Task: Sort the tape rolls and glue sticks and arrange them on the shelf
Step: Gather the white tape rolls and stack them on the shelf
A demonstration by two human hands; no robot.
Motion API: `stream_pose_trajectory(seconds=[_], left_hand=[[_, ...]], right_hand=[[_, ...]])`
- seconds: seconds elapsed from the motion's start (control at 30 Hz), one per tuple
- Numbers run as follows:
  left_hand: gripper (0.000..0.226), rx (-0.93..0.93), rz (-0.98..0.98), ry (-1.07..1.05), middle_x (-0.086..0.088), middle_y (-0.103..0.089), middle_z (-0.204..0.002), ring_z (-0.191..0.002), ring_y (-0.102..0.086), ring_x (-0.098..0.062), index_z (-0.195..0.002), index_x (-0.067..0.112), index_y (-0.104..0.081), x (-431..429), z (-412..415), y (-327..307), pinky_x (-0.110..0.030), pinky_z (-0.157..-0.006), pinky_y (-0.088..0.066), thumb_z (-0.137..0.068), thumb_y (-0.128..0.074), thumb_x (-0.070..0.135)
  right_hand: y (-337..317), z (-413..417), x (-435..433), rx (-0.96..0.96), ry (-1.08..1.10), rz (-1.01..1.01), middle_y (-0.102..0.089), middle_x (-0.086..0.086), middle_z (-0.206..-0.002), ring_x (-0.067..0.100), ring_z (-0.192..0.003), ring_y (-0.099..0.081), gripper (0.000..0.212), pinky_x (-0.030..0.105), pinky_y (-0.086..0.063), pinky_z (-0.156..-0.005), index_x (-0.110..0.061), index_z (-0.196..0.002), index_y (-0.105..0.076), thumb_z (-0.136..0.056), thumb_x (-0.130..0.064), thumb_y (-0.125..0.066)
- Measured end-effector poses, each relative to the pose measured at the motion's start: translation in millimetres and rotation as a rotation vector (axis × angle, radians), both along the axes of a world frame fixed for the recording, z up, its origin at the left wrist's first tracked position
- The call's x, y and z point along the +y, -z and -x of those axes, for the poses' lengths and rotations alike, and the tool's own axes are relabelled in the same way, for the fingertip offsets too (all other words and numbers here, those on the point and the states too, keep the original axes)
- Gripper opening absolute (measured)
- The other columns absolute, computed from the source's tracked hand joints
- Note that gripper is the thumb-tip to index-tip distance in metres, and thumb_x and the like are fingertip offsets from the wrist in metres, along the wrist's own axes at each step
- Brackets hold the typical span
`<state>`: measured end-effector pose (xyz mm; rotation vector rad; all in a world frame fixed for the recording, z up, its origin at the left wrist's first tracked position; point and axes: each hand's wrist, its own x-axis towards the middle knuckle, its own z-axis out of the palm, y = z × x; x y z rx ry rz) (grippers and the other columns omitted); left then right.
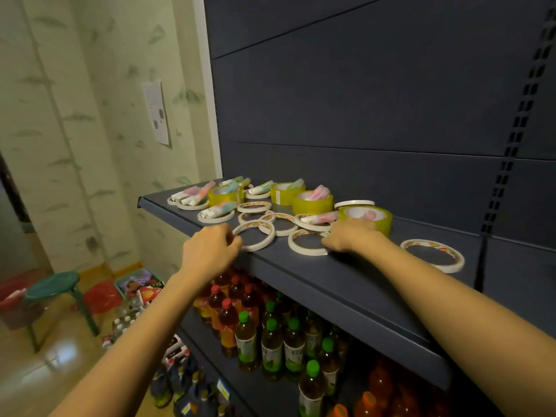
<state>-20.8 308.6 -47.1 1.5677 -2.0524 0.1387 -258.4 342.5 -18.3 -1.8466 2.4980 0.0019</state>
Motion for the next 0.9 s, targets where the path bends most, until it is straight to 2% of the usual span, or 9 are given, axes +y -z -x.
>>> stream_pose_trajectory(seconds=[0.07,0.13,0.2,0.3,0.37,0.43,0.5,0.7,0.9], left_hand=[[0.030,-0.017,-0.044,-0.029,-0.005,-0.064,-0.092,-0.083,-0.059,-0.025,-0.084,0.018,-0.054,-18.5,-2.1,-2.6,-0.032,-0.066,-0.043,-0.093,-0.044,0.044],[0.036,-0.087,-0.141,-0.035,-0.004,-0.060,-0.093,-0.090,-0.059,-0.026,-0.085,0.017,-0.050,-37.0,-2.5,-4.0,-0.035,-0.072,-0.044,-0.092,-0.042,0.052],[0.040,-0.149,-0.234,-0.006,-0.003,-0.059,-0.092,-0.088,-0.057,-0.024,-0.079,0.018,-0.045,-55.9,-1.0,-2.9,-0.036,-0.075,-0.044,-0.089,-0.044,0.057],[0.043,-0.184,-0.283,0.044,-0.008,-0.063,-0.102,-0.096,-0.059,-0.027,-0.085,0.016,-0.046,-81.9,1.2,-1.4,-0.038,-0.077,-0.045,-0.087,-0.046,0.059],[0.051,-0.198,-0.283,0.067,-0.012,-0.061,-0.115,-0.105,-0.058,-0.030,-0.105,0.010,-0.050,-95.9,-0.3,-2.3,-0.040,-0.083,-0.046,-0.088,-0.045,0.058],[0.053,-0.245,-0.288,0.129,-0.014,-0.058,-0.123,-0.111,-0.055,-0.031,-0.115,0.007,-0.048,-108.4,-2.6,-4.2,-0.040,-0.088,-0.045,-0.091,-0.043,0.053],[0.041,-0.293,-0.313,0.261,-0.016,-0.061,-0.118,-0.107,-0.057,-0.031,-0.107,0.007,-0.053,-119.1,-3.3,-6.5,-0.039,-0.088,-0.045,-0.095,-0.042,0.044],[0.035,-0.210,-0.172,0.513,-0.005,-0.058,-0.067,-0.068,-0.050,-0.021,-0.068,0.015,-0.056,-120.3,7.0,-21.2,-0.031,-0.055,-0.034,-0.092,-0.050,0.040],[0.044,-0.075,-0.104,0.718,-0.008,-0.053,-0.061,-0.075,-0.057,-0.033,-0.055,0.013,-0.048,-84.7,59.6,-30.1,-0.036,-0.064,-0.040,-0.089,-0.055,0.040]], right_hand=[[-4.3,2.7,-4.9,0.003,-0.008,-0.019,-0.054,0.008,-0.123,0.030,-0.124,-0.042,0.035,0.045,-0.018,-0.113,-0.018,-0.112,-0.057,-0.088,-0.041,-0.045],[-8.9,6.0,-5.5,-0.015,-0.017,-0.017,-0.055,0.006,-0.100,0.026,-0.102,-0.047,0.025,0.043,-0.027,-0.108,-0.020,-0.091,-0.054,-0.081,-0.042,-0.051],[-14.9,9.5,-3.8,-0.039,-0.024,-0.008,-0.054,0.001,-0.078,0.021,-0.081,-0.050,0.023,0.032,-0.043,-0.082,-0.021,-0.074,-0.053,-0.077,-0.043,-0.055],[-22.4,14.5,1.2,-0.059,0.014,-0.010,-0.057,-0.001,-0.066,0.015,-0.062,-0.052,0.026,0.025,-0.039,-0.060,-0.020,-0.064,-0.053,-0.077,-0.041,-0.058],[-23.9,16.0,8.9,-0.048,0.082,-0.004,-0.061,0.000,-0.076,0.015,-0.068,-0.054,0.023,0.027,-0.039,-0.066,-0.022,-0.075,-0.059,-0.080,-0.044,-0.058],[-21.0,15.8,15.9,-0.027,0.157,-0.005,-0.062,0.003,-0.096,0.022,-0.092,-0.058,0.029,0.031,-0.038,-0.078,-0.023,-0.090,-0.061,-0.082,-0.050,-0.055],[-15.8,15.1,22.7,-0.023,0.216,-0.016,-0.057,0.005,-0.094,0.027,-0.103,-0.056,0.033,0.032,-0.038,-0.082,-0.021,-0.076,-0.054,-0.083,-0.053,-0.052],[-5.2,13.7,59.2,-0.115,0.357,0.043,-0.062,-0.005,-0.063,0.014,-0.069,-0.059,0.042,0.027,-0.042,-0.064,-0.019,-0.065,-0.062,-0.086,-0.053,-0.050],[1.9,22.8,136.8,-0.034,0.578,0.158,-0.055,-0.008,-0.058,0.020,-0.077,-0.060,0.045,0.031,-0.043,-0.070,-0.016,-0.064,-0.064,-0.084,-0.054,-0.049]])
